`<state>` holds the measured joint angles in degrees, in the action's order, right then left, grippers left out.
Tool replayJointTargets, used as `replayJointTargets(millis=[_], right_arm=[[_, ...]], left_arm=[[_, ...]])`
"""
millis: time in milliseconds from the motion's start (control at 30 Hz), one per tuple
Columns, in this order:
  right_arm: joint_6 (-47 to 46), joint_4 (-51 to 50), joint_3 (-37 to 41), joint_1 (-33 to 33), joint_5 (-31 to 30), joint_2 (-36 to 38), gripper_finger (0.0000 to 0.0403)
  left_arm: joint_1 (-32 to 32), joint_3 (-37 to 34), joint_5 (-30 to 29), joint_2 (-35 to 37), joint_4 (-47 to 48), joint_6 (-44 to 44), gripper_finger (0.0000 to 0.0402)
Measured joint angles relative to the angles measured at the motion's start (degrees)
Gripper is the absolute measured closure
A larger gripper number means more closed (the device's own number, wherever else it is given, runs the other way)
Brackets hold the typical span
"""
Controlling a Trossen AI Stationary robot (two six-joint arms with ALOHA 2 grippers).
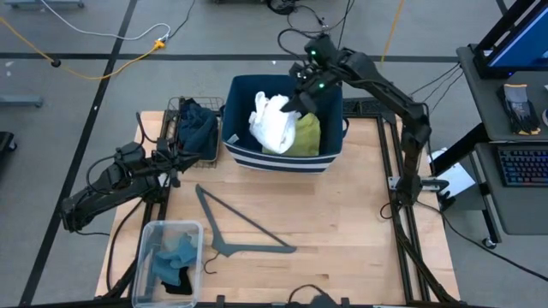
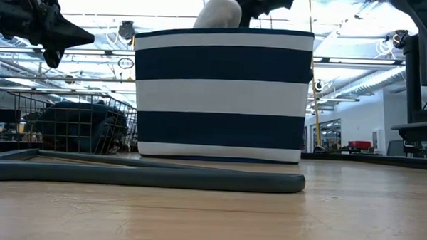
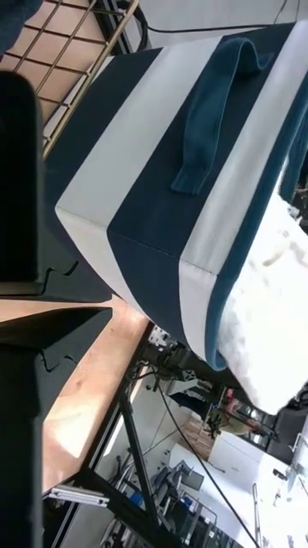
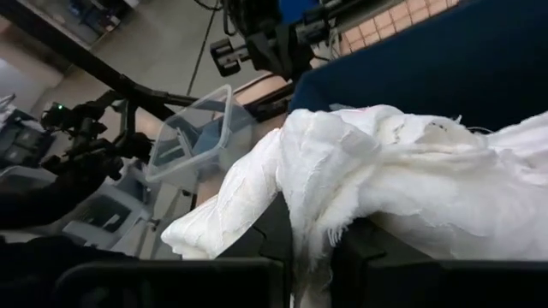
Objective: Pick & Place Cloths
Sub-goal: Put the white shirt into the blue bin
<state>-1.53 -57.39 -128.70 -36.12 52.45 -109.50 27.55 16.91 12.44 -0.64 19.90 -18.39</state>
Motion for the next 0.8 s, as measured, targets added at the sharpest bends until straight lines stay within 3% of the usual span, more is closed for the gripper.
replayJointTargets(millis=[167, 433, 733, 800], right_arm=[[3.0, 0.5, 0.0, -0.4, 3.3, -2.4, 0.0375], [10.3, -2.2, 1.1, -2.9, 2.6, -4.0, 0.0375], [18.0, -2.7, 13.1, -6.4, -0.5, -4.0, 0.0375], [19.5, -2.9, 15.9, -6.7, -3.6, -3.9, 0.0375]], left_arm=[[0.0, 0.0, -0.6, 0.0, 0.0, 0.0, 0.0380], [0.0, 0.0, -0.8, 0.0, 0.0, 0.0, 0.0380], [0.0, 0.0, -1.1, 0.0, 0.0, 0.1, 0.0380], [0.0, 0.0, -1.1, 0.0, 0.0, 0.1, 0.0380]])
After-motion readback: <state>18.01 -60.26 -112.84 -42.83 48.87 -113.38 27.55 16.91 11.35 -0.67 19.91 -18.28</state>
